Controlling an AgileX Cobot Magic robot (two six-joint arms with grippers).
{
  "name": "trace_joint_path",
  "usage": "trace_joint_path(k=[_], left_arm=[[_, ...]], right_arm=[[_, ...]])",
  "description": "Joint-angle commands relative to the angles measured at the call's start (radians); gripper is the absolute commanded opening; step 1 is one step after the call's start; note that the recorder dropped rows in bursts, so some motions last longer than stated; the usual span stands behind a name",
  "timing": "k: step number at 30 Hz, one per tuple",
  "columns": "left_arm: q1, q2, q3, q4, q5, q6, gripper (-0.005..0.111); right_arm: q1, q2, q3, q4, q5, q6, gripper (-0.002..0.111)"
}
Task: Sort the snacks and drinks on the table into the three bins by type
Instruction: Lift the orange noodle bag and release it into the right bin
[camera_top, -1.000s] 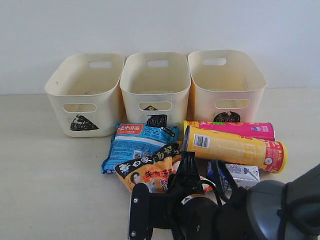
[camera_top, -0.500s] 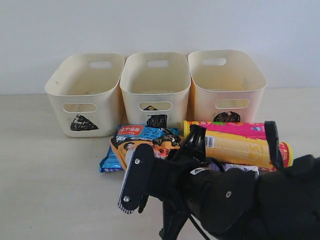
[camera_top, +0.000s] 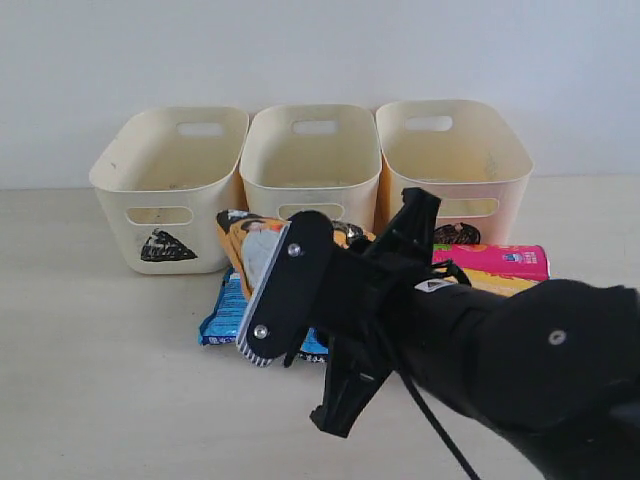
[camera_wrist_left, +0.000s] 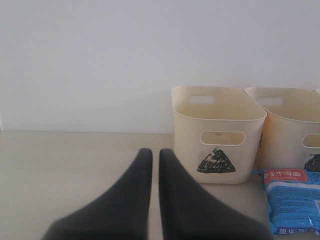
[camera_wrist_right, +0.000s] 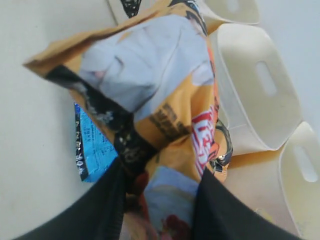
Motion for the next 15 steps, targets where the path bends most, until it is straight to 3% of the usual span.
trace_joint_path(k=[1, 11, 15], left_arm=[[0.004, -0.003, 0.004, -0.012, -0.011, -0.002, 0.004], [0.004, -0.003, 0.004, -0.012, -0.011, -0.002, 0.004], [0.004, -0.003, 0.004, -0.012, -0.011, -0.002, 0.004]], right_arm=[[-0.002, -0.074, 0.000, -0.004, -0.048, -0.020, 0.000], [-0.004, -0.128, -0.011, -0.055, -0.290, -0.130, 0.000], [-0.093, -0.128, -0.048, -0.085, -0.261, -0.136, 0.000]])
